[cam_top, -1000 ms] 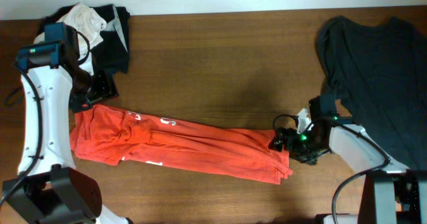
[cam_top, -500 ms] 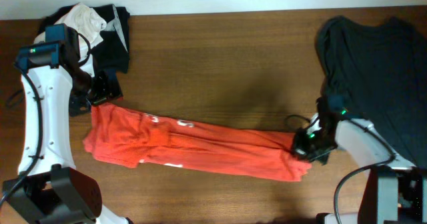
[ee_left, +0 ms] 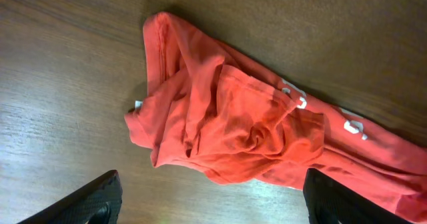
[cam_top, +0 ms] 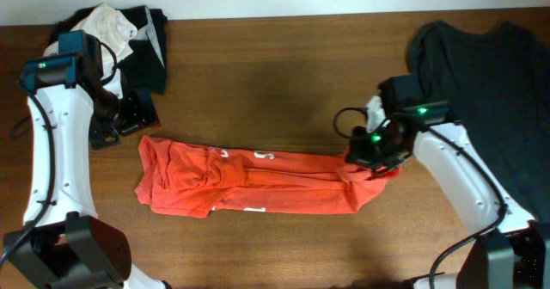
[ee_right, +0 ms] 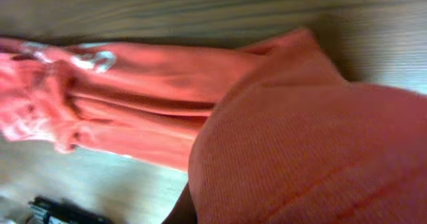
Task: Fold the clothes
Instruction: 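Grasp the strip's right end with the right gripper and fold it leftward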
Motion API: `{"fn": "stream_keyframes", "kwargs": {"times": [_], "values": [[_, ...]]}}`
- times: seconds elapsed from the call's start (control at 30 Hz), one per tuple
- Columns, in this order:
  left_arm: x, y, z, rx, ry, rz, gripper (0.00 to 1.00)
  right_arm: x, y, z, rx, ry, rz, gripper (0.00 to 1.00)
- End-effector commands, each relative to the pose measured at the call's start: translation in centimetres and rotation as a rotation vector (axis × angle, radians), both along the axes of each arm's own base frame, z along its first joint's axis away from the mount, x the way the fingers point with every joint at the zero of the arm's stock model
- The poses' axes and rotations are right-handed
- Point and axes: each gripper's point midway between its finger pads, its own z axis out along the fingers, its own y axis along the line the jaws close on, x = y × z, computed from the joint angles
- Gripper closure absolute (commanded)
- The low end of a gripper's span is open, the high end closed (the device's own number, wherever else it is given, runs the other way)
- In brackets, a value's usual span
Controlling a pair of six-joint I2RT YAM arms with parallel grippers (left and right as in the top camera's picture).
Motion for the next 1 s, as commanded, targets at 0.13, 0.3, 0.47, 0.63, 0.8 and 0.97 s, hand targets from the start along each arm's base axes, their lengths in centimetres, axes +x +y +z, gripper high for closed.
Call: {"fn": "stream_keyframes", "kwargs": {"times": [0.13,0.3,0.47,0.63,0.8,0.97], "values": [[0.2,-0.1,0.8,-0.004,-0.031,-0.013,0.13,-1.4,7.7,-1.6,0.015,0.045,0.07,0.96],[0.1,-0.2,0.8,-0.004,-0.028,-0.013,0.13,-1.9,12.0,-2.9,-0.016,0.018,0.055,0.96],[0.1,-0.2,0.8,-0.004,-0.028,-0.013,0.13,-2.5,14.5,-2.6,-0.007,-0.033,0.1,0.91],[0.1,-0.2,0.8,-0.004,-0.028,-0.013,0.13,-3.1,16.2,-1.9,0.055,-0.052,0.181,0.23],[0.1,-0.2,0.8,-0.004,-0.028,-0.013,0.13,-3.6,14.8,0.8,-0.026,-0.052,0.287,0.01],[-0.1,-0.2,0.8,-0.006,-0.021,-0.013,0.13,-1.0,9.3,2.8,-0.307,-0.12,0.201,0.01]]}}
